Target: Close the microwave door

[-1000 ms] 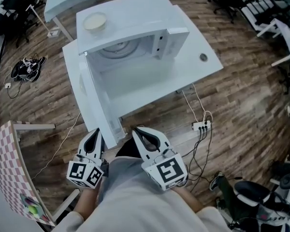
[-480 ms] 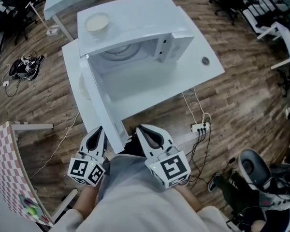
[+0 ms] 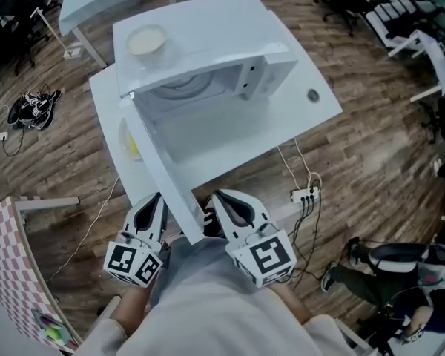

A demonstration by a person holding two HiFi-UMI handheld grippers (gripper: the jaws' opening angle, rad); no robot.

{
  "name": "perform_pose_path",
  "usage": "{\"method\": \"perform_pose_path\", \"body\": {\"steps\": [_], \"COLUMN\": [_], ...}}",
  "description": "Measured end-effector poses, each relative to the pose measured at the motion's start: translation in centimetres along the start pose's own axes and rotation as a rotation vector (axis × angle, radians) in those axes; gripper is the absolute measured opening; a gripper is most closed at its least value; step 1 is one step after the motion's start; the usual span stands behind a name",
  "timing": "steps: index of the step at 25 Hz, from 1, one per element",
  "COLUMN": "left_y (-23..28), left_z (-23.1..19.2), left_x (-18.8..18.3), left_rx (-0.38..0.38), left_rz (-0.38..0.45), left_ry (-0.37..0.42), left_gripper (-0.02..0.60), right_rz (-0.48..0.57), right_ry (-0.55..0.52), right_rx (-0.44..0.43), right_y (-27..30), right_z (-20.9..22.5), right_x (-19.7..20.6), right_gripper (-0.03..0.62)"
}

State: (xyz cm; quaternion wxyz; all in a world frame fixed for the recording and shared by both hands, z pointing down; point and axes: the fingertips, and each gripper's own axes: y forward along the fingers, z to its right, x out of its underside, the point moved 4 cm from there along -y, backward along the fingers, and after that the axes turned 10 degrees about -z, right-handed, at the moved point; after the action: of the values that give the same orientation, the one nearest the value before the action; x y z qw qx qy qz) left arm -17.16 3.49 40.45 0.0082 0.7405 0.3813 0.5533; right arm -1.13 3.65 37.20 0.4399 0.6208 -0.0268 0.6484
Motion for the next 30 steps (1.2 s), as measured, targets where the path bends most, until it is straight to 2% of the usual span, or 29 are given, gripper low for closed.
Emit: {"method": "perform_pose_path", "body": {"steps": [10, 20, 30], "left_y": [0.1, 1.1, 2.7], "left_z": [-0.1, 0.3, 1.3], "left_x": [-0.7, -0.9, -1.6], "left_rx": [0.062, 0.111, 0.146], "left_rz": [-0.002, 0.004, -0.011], "left_ry": [0.055, 0.073, 0.116], "left_gripper": [0.018, 0.018, 0.018], "right_rz": [-0.002, -0.007, 0.003], "right_ry": [0.022, -0.012, -0.014], "right_rx": [0.024, 0.025, 0.023], "right_y": [0.6, 0.7, 0.4], "right_z": [0.3, 0.8, 3.6], "right_x": [-0.2, -1.2, -2.3], "right_gripper": [0.023, 0.023, 0.023]}}
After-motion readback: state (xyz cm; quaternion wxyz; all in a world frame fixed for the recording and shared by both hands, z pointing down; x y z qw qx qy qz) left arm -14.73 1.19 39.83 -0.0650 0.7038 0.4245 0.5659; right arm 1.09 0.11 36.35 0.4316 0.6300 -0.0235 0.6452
